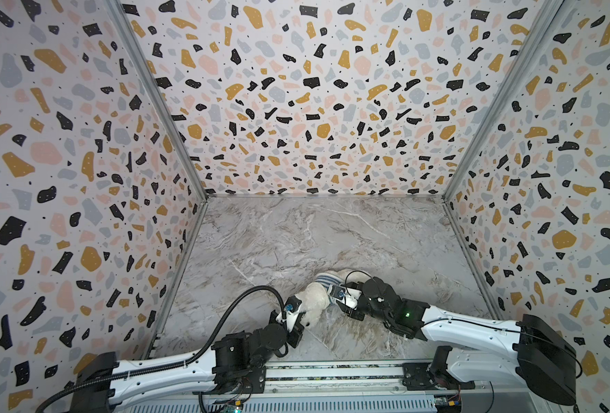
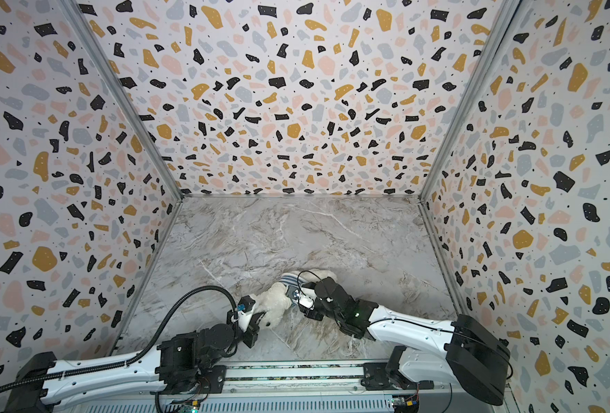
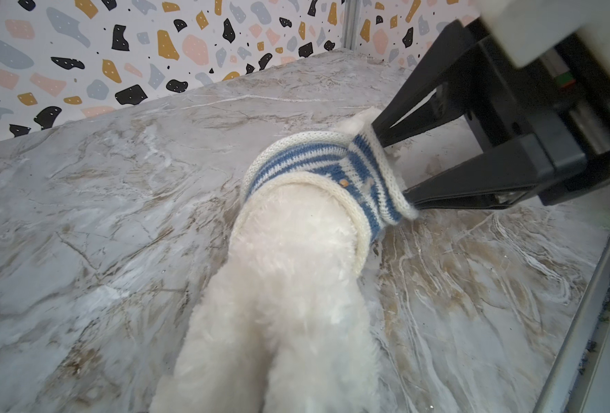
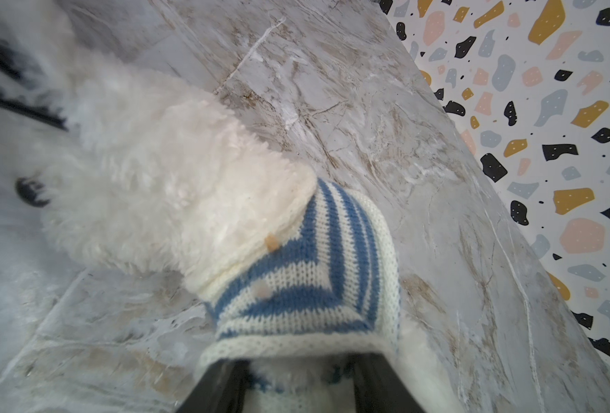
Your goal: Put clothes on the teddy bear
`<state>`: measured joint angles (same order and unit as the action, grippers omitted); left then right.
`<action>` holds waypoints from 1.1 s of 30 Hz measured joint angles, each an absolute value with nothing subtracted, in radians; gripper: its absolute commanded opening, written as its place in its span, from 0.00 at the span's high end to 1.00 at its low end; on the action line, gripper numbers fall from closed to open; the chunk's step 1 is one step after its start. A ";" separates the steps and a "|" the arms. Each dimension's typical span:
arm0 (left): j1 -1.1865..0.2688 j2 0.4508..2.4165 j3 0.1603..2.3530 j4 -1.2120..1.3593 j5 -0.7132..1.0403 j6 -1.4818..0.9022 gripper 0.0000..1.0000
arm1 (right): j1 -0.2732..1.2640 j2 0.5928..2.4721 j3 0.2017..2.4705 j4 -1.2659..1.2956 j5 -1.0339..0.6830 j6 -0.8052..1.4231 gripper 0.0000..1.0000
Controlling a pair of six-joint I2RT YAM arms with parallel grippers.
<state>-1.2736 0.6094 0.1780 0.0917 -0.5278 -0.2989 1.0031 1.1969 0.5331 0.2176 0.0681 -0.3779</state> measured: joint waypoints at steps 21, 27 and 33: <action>-1.272 0.623 0.190 0.091 -0.505 -0.279 1.00 | 0.964 1.361 0.594 0.254 0.036 -0.461 0.93; -1.272 0.617 0.194 0.079 -0.517 -0.279 1.00 | 0.999 1.343 0.594 0.242 0.056 -0.469 1.00; -1.272 0.611 0.255 0.031 -0.601 -0.274 0.89 | 1.043 1.273 0.595 0.184 0.064 -0.402 1.00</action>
